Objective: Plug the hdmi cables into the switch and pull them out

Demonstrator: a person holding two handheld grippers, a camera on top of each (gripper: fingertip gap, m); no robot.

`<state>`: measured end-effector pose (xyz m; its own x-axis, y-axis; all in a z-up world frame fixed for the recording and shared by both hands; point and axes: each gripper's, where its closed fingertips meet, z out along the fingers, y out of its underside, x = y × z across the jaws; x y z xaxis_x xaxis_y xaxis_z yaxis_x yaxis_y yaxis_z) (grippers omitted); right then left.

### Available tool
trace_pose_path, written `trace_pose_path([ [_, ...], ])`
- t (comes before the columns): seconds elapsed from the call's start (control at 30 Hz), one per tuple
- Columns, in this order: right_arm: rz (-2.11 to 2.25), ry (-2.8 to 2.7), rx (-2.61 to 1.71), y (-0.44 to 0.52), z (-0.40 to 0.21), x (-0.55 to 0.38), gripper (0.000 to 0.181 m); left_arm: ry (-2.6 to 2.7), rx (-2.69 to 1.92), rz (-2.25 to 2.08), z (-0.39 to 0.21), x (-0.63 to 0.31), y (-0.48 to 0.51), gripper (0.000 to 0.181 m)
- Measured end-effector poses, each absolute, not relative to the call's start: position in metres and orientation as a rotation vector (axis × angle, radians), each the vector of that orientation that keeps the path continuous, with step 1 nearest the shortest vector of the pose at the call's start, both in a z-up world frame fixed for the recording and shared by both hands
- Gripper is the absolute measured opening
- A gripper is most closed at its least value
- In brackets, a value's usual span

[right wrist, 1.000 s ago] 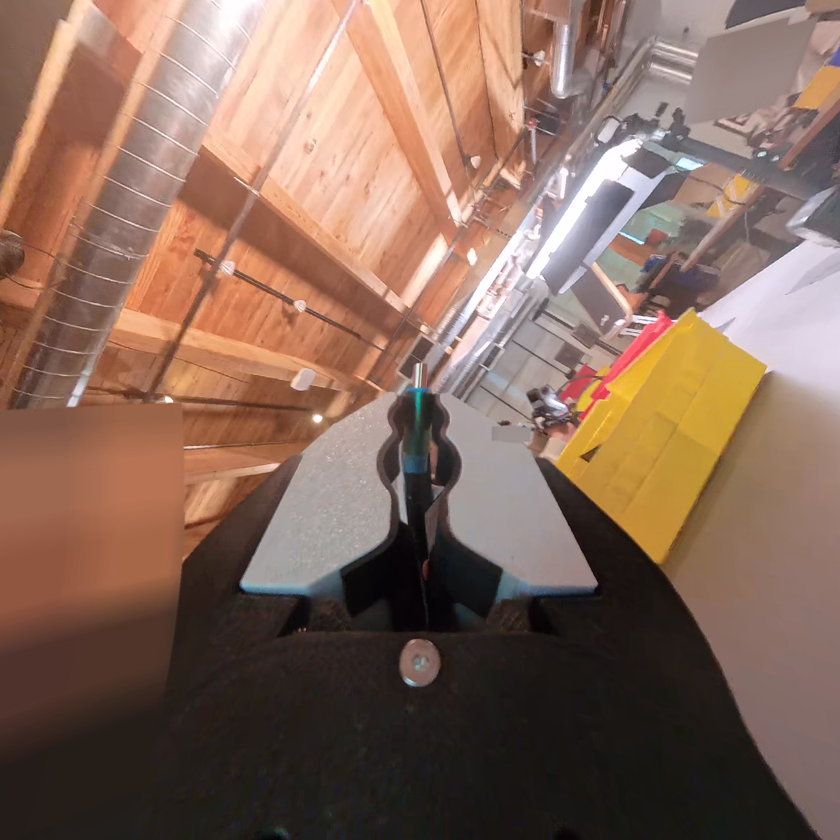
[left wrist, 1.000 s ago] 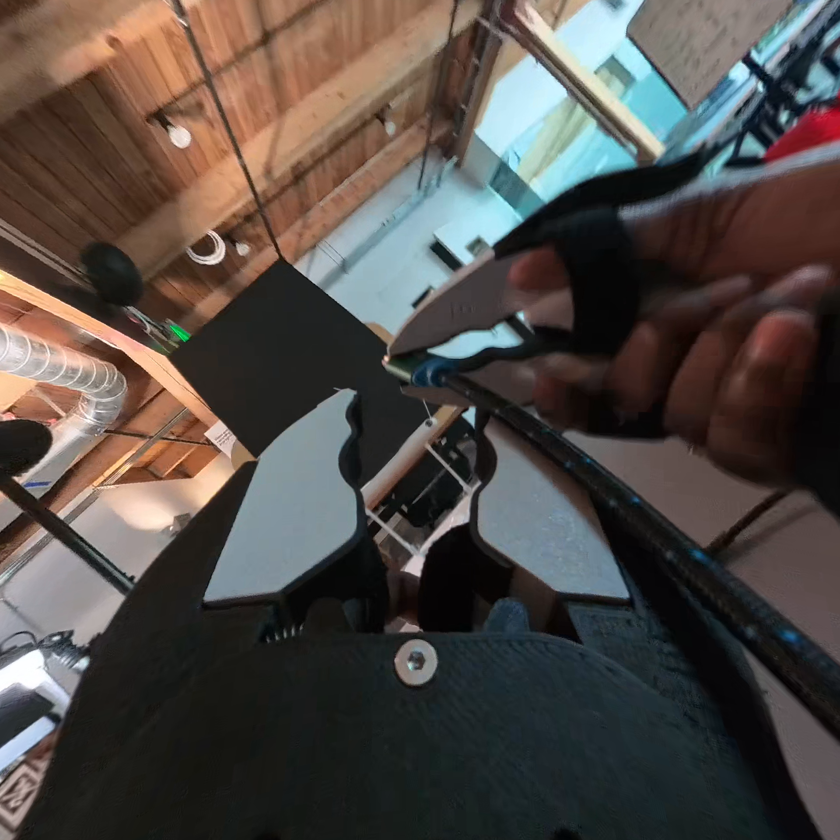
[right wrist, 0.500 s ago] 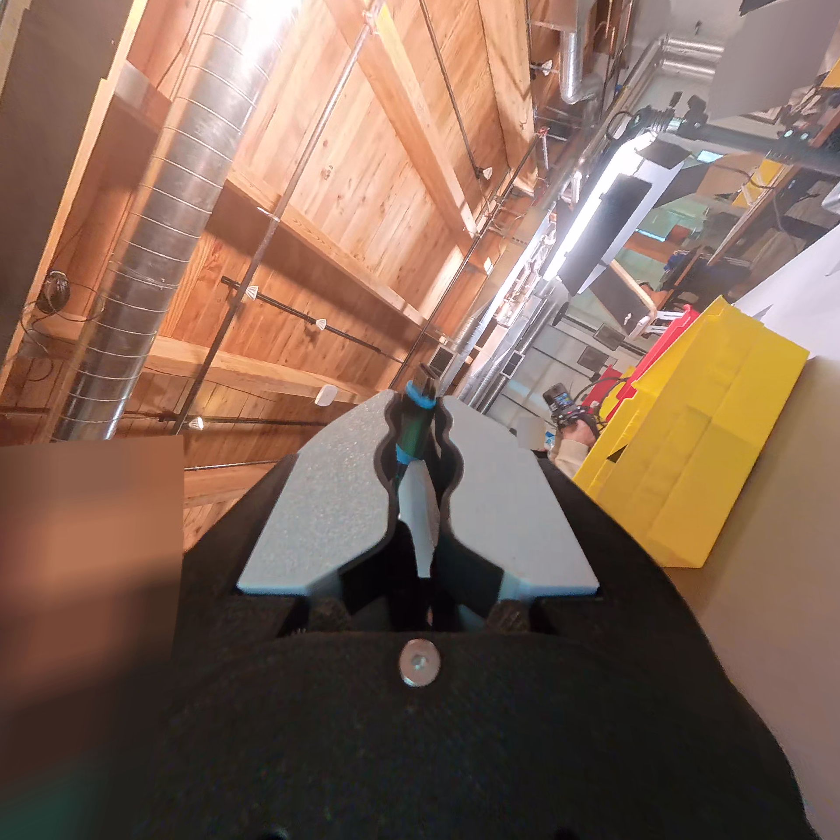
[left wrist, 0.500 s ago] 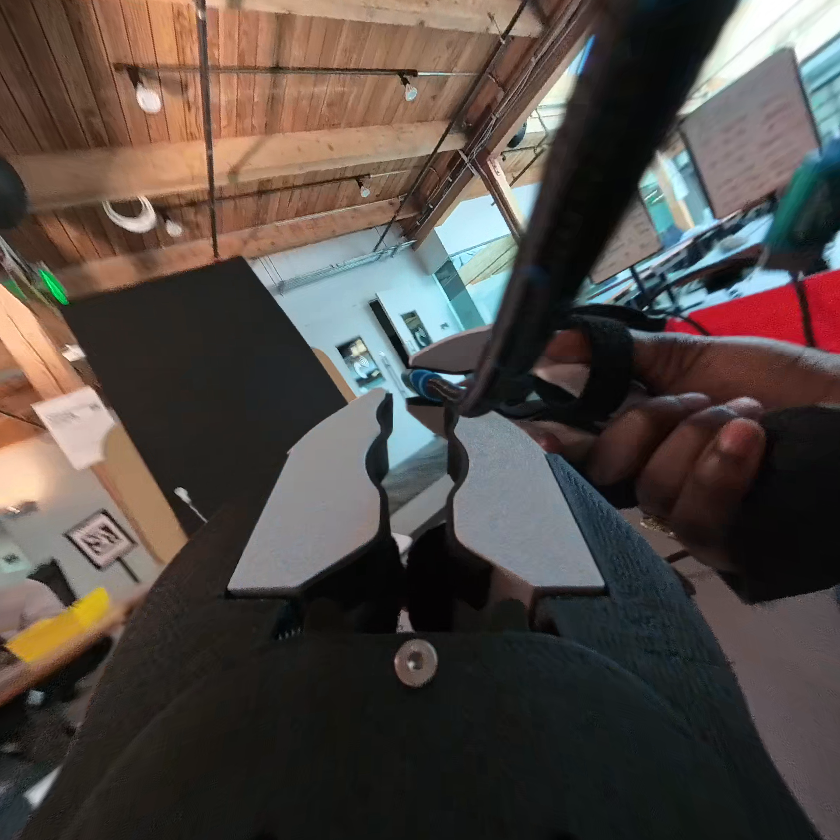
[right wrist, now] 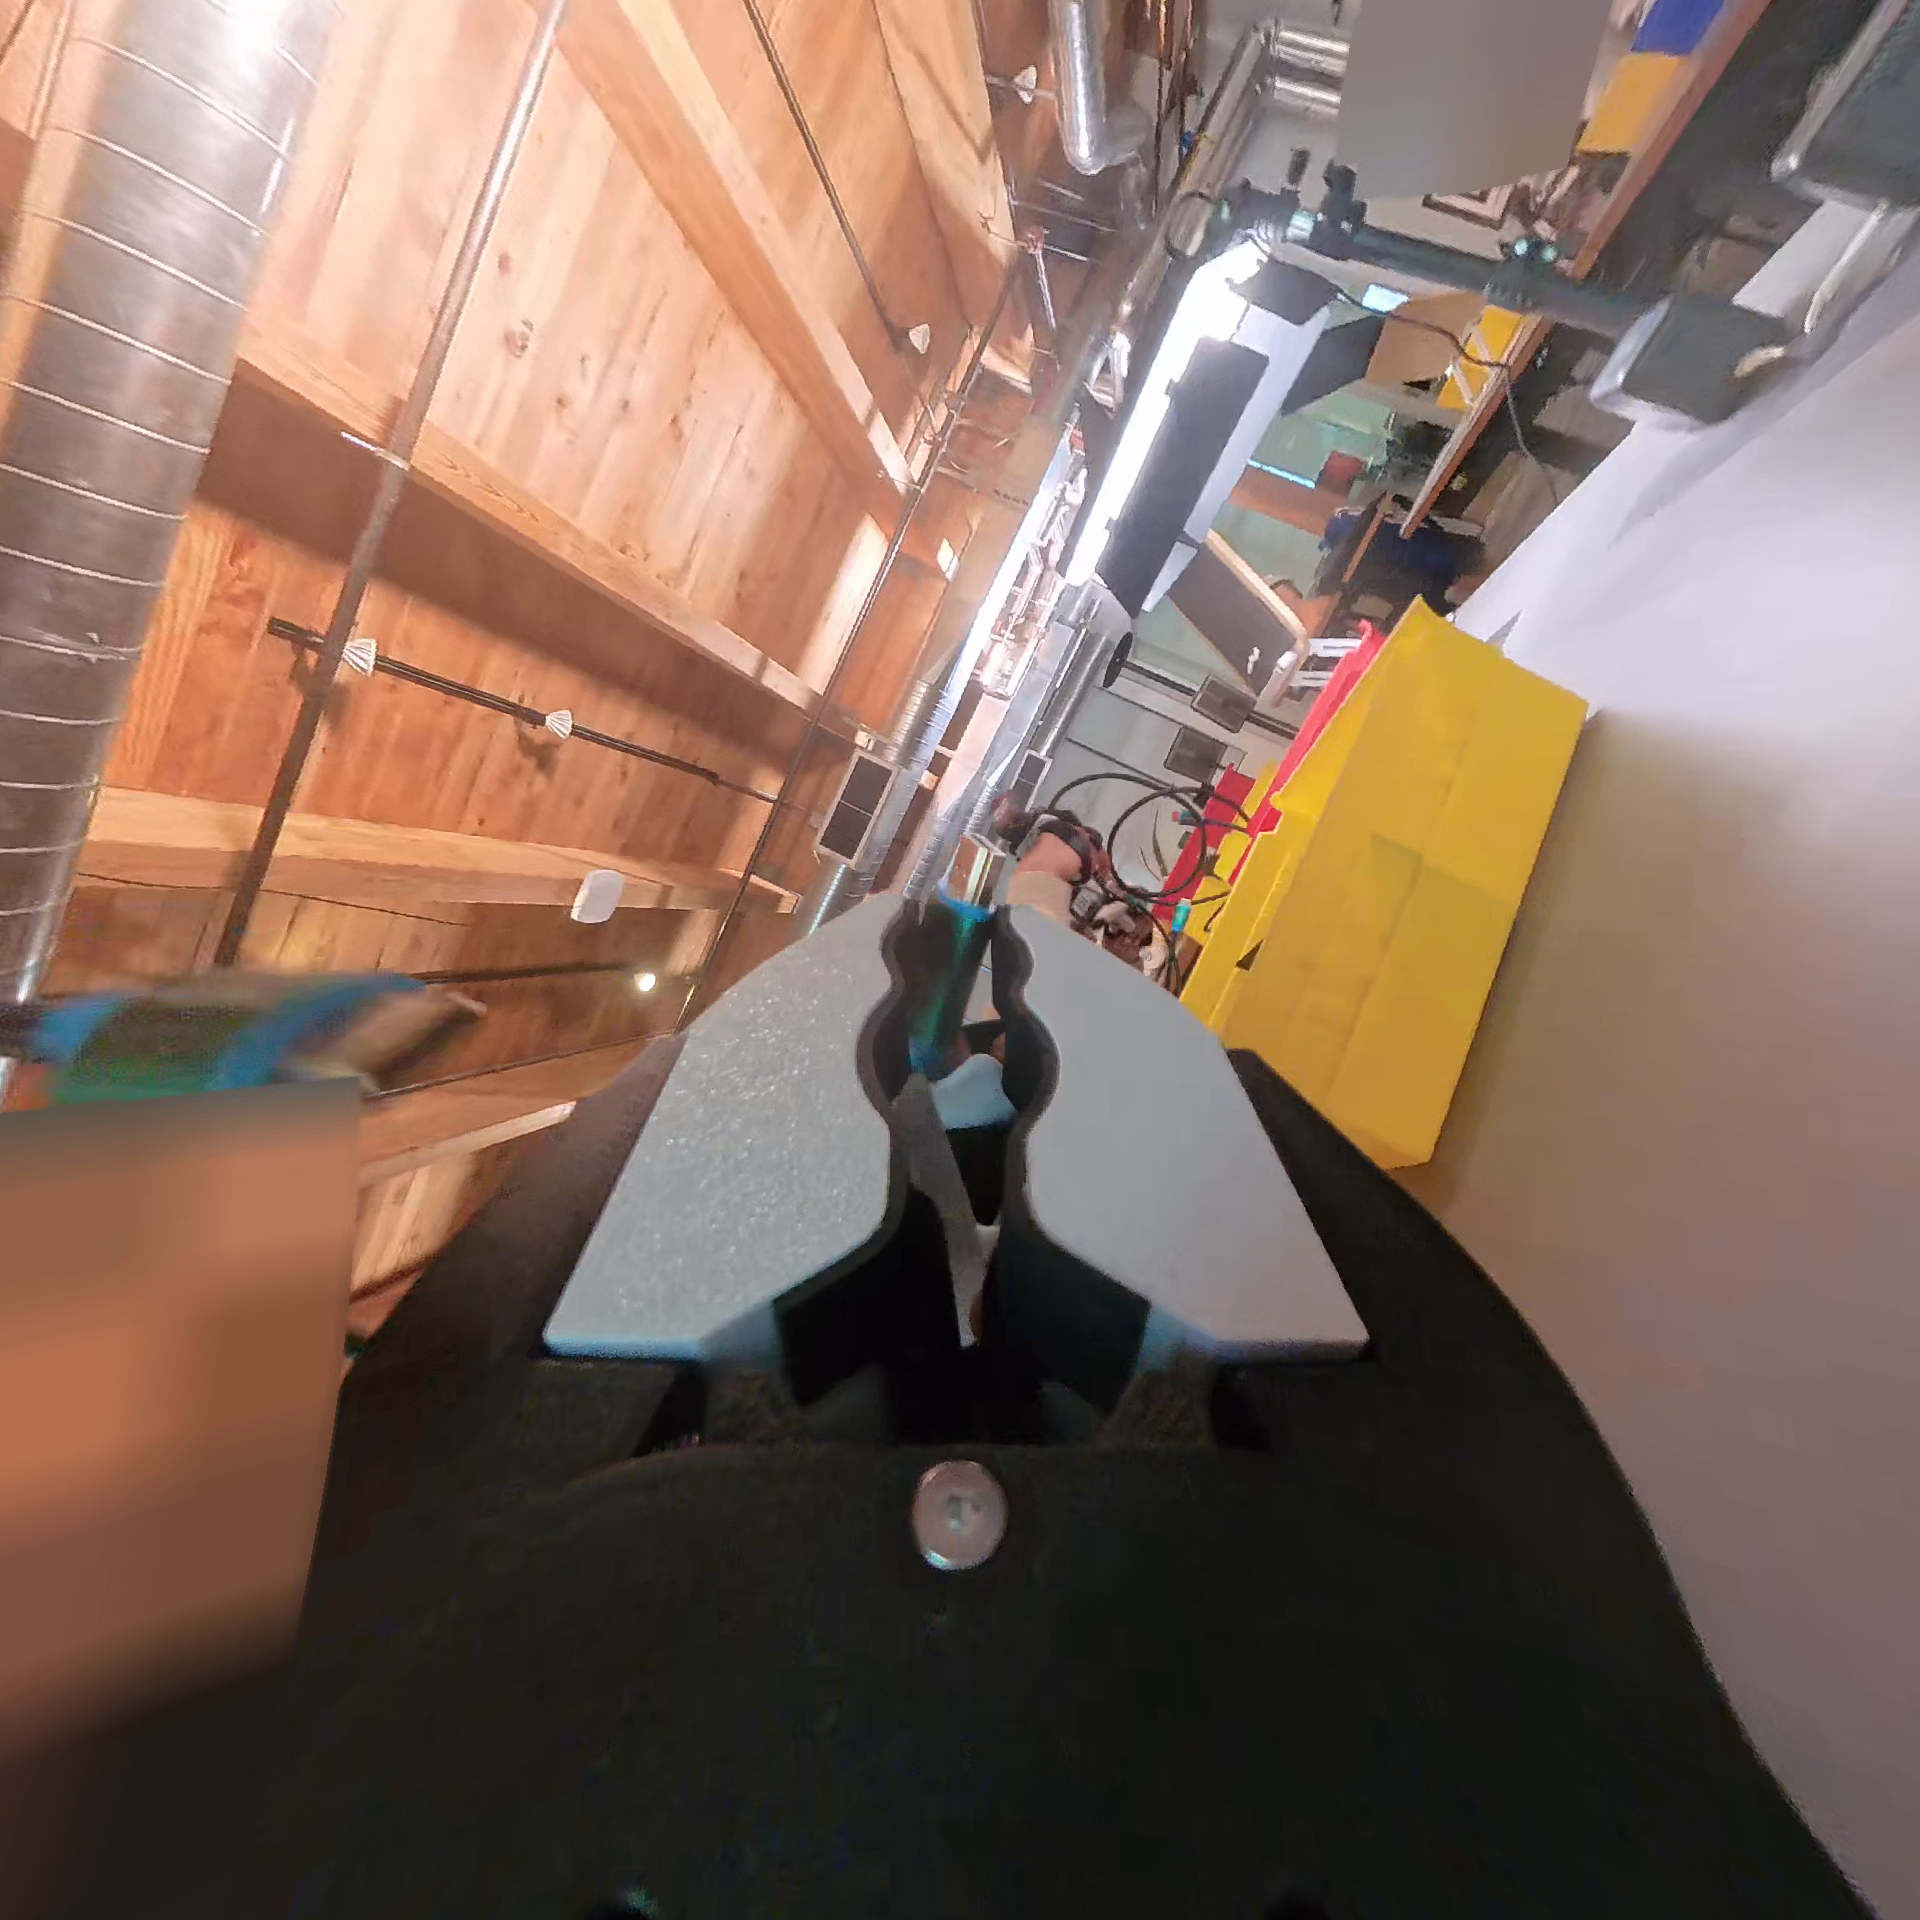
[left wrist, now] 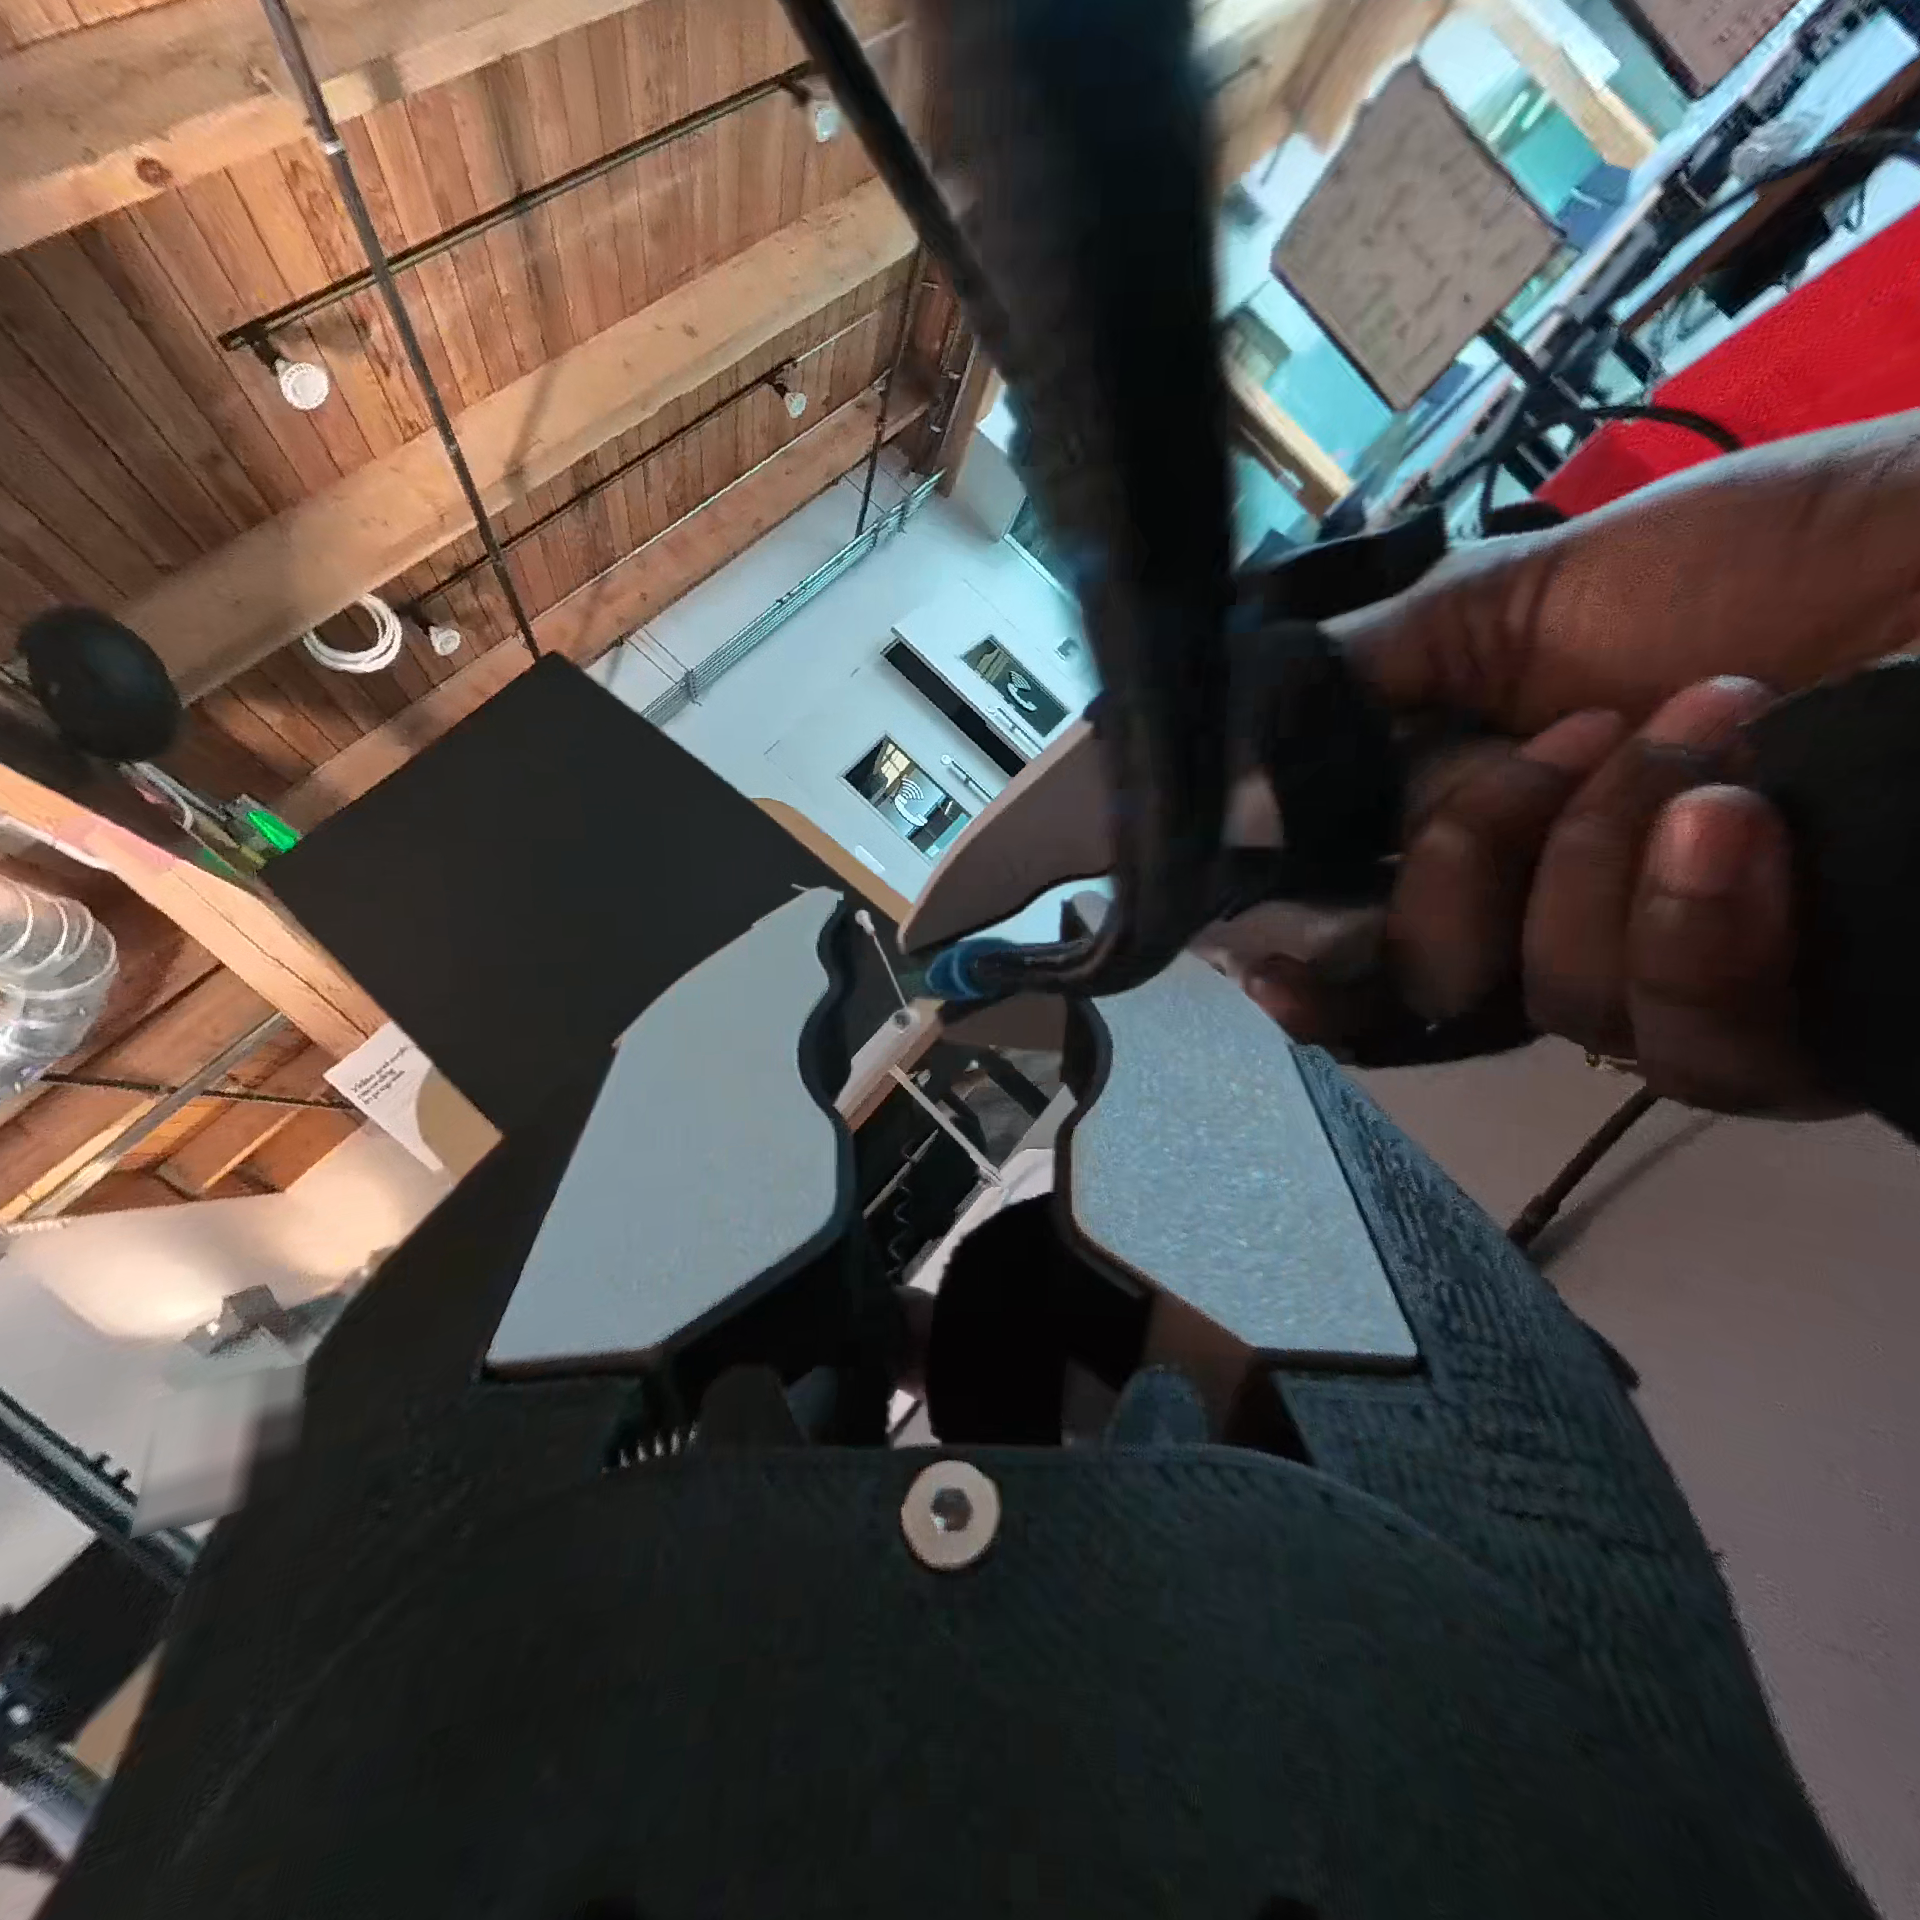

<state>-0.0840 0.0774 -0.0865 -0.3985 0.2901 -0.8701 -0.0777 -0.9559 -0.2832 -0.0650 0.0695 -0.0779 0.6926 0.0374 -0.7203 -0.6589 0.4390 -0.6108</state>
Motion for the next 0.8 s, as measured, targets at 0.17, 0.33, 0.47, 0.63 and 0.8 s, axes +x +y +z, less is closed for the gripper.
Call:
trace_pose_path([
  [0.17, 2.471, -0.307, -1.499, 0.072, -0.077, -0.081, 0.014, 0.586, -1.069, 0.198, -0.068, -0.066, 0.062, 0.013],
  [0.33, 2.487, -0.389, -1.491, 0.065, -0.075, -0.082, 0.014, 0.502, -1.096, -0.039, -0.063, -0.072, 0.058, 0.005],
  [0.47, 2.476, -0.541, -1.505, 0.062, -0.078, -0.084, 0.015, 0.415, -1.151, -0.346, -0.061, -0.076, 0.056, 0.005],
  [0.63, 2.501, -0.760, -1.486, 0.053, -0.076, -0.081, 0.032, 0.406, -1.131, -0.681, -0.055, -0.074, 0.042, 0.005],
  [0.8, 2.568, -0.882, -1.434, 0.040, -0.068, -0.073, 0.012, 0.435, -1.127, -0.816, -0.054, -0.072, 0.034, 0.005],
])
